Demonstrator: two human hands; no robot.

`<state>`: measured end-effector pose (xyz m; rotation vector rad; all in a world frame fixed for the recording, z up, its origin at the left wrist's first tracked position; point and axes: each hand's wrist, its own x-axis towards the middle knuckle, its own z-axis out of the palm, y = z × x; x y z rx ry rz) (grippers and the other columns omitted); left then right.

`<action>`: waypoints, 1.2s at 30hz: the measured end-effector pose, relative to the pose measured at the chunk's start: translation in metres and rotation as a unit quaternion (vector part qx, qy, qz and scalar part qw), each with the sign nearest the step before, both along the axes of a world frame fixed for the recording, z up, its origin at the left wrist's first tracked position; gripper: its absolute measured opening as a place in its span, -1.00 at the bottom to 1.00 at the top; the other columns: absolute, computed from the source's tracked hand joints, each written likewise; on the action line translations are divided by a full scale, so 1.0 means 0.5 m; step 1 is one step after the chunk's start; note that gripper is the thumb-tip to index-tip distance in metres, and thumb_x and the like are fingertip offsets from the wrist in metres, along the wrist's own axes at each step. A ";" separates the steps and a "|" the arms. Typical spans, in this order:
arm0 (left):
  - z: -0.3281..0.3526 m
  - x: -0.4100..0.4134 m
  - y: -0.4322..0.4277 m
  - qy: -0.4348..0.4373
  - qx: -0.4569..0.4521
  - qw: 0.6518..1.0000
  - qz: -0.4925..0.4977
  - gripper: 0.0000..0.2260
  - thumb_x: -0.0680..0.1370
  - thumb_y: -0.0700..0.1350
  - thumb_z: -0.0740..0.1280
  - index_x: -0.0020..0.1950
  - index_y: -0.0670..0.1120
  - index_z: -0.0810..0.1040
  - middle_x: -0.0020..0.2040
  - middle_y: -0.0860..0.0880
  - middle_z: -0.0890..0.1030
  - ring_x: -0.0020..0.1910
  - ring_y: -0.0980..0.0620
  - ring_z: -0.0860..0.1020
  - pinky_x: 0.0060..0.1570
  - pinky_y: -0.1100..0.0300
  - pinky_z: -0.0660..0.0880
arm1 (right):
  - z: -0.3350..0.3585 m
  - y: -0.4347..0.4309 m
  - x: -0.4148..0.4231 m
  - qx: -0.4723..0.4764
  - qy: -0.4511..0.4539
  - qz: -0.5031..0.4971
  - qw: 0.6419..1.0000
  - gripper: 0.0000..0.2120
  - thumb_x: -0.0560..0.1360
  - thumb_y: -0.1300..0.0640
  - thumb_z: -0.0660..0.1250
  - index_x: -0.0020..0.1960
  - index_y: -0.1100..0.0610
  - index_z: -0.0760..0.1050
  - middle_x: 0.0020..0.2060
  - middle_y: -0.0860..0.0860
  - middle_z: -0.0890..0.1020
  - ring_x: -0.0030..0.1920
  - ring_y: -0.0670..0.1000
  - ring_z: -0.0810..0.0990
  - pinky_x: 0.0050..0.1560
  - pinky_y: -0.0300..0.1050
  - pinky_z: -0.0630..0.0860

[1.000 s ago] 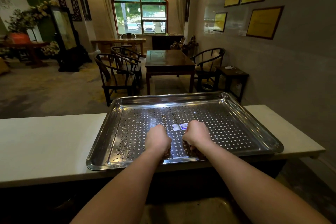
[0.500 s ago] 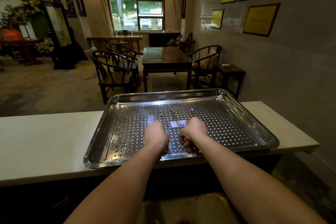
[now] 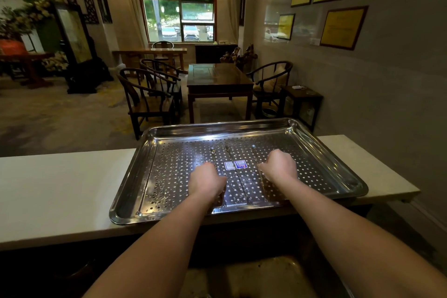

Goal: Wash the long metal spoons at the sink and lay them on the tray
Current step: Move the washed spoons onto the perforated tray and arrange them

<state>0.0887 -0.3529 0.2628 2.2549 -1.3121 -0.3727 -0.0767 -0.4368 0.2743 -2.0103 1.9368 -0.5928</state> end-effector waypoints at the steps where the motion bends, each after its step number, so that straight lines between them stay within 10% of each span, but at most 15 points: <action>1: 0.000 0.000 0.000 0.000 -0.002 1.000 0.000 -0.84 0.41 -0.09 0.36 -0.34 -0.12 0.50 -0.33 -0.10 0.63 -0.29 -0.09 0.61 -0.38 0.21 0.42 | -0.005 -0.001 -0.005 0.007 0.018 0.002 1.000 -0.75 0.46 0.10 0.44 -0.33 0.14 0.49 -0.40 0.02 0.56 -0.42 -0.01 0.50 -0.50 -0.16 0.34; 36: -0.004 -0.003 -0.005 0.002 0.026 1.000 -0.018 -0.92 0.41 -0.13 0.34 -0.19 -0.14 0.55 -0.26 -0.12 0.65 -0.25 -0.10 0.66 -0.19 0.04 0.65 | -0.027 -0.019 0.018 0.019 0.035 0.070 0.997 -0.93 0.46 0.19 0.43 -0.18 0.19 0.64 -0.28 0.08 0.69 -0.23 0.07 0.67 -0.15 0.01 0.66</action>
